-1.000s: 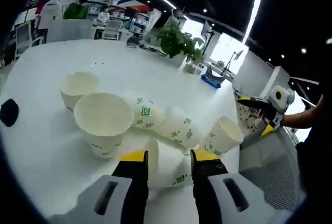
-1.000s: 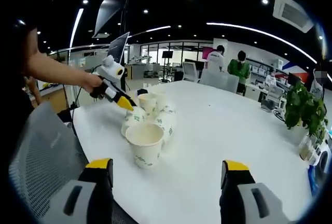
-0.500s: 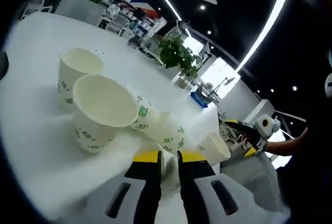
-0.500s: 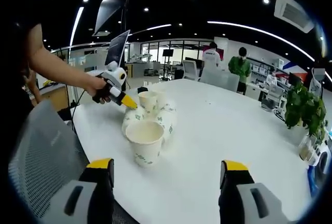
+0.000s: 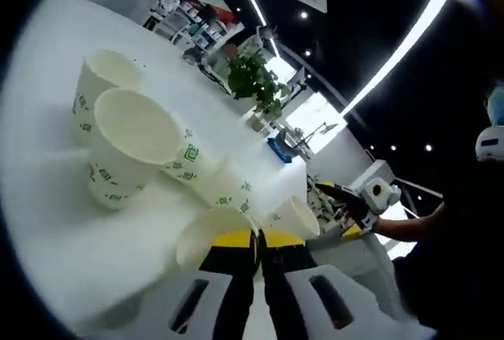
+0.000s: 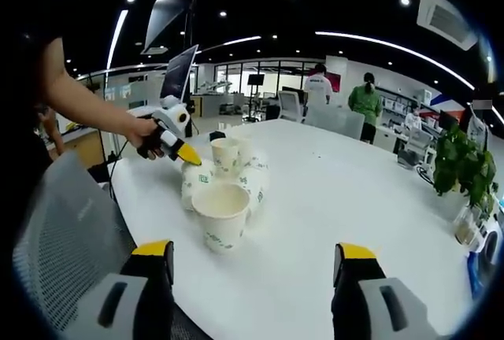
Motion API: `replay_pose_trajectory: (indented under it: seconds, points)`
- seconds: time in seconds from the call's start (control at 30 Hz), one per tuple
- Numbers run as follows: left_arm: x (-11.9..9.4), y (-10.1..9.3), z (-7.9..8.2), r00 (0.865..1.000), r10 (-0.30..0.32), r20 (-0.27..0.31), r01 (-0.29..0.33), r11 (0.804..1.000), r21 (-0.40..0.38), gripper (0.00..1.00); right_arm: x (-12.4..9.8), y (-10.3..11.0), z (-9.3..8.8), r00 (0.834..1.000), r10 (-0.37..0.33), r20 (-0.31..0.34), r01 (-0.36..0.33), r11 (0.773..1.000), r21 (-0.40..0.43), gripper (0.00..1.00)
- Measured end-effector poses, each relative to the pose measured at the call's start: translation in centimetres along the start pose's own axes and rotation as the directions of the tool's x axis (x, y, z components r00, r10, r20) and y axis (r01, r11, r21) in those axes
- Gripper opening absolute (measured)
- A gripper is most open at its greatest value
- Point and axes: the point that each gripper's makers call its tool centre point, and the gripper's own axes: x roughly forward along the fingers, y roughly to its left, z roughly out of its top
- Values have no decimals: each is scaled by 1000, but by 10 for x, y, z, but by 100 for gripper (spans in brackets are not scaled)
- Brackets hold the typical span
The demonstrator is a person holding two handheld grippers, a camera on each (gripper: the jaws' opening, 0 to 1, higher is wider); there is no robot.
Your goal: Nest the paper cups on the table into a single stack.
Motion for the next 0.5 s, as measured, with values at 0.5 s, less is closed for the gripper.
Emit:
replay_pose_trajectory:
  seconds: [0.5]
  points:
    - [-14, -44, 21, 998, -48, 34, 42, 986, 160, 0, 0, 2, 2, 1000, 4, 4, -4, 1000, 0, 84]
